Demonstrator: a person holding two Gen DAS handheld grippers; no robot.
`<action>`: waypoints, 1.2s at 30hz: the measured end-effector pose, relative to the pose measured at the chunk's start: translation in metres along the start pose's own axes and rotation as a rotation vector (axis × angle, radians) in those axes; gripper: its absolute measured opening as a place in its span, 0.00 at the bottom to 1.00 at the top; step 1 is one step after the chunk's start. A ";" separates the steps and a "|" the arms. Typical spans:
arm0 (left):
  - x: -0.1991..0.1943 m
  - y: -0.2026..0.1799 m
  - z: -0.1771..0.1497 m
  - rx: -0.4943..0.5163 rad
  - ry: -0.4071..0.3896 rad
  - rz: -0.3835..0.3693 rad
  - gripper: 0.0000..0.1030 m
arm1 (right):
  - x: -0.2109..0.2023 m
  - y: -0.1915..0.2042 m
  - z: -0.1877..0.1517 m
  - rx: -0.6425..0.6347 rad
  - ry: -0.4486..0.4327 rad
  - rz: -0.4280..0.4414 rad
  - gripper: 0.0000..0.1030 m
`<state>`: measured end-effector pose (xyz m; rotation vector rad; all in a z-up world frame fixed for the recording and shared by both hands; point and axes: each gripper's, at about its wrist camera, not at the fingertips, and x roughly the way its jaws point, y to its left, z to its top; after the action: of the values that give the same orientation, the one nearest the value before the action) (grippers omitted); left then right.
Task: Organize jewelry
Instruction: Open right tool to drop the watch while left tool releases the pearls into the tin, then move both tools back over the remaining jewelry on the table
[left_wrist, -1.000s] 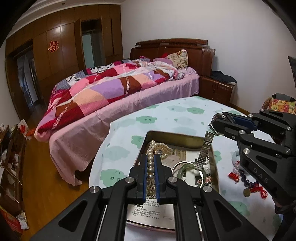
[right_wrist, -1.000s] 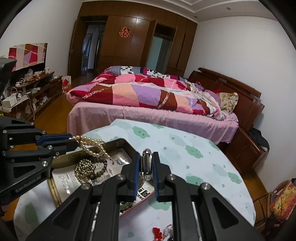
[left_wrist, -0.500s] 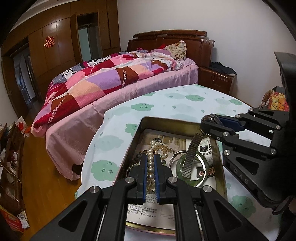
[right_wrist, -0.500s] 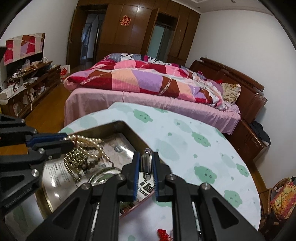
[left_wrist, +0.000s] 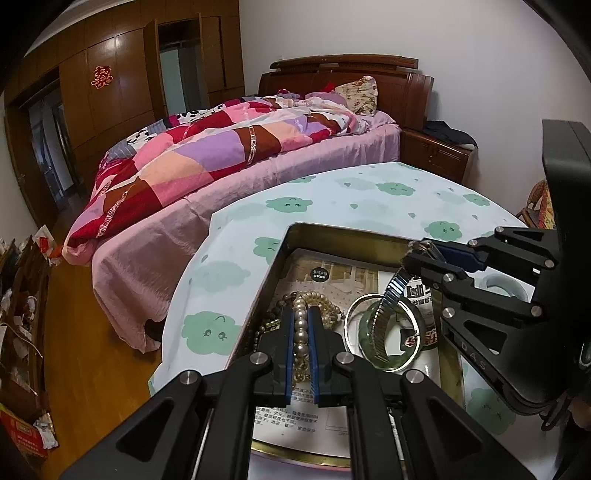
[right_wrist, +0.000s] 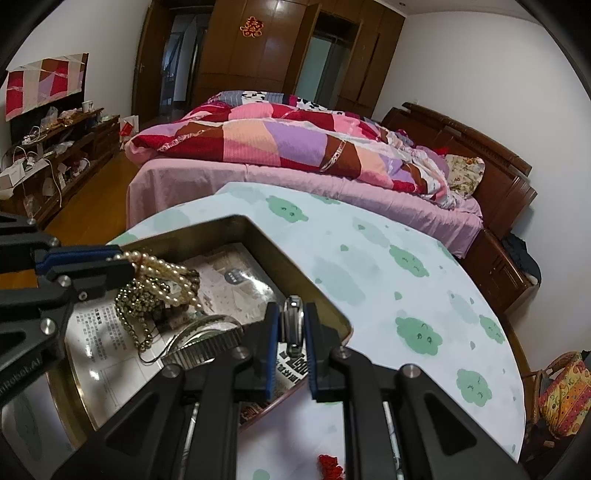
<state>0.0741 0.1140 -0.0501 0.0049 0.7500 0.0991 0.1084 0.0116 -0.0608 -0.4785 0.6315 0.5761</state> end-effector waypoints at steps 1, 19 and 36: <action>0.000 0.001 0.000 -0.003 0.002 0.004 0.06 | 0.001 0.000 0.000 0.003 0.002 0.002 0.16; -0.002 0.003 0.001 -0.004 0.000 0.027 0.24 | 0.002 -0.005 -0.005 0.031 0.011 0.003 0.21; -0.006 0.003 0.004 -0.008 -0.025 0.066 0.53 | 0.000 -0.005 -0.006 0.034 0.009 -0.002 0.33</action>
<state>0.0724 0.1162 -0.0430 0.0229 0.7246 0.1644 0.1087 0.0043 -0.0642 -0.4501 0.6487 0.5611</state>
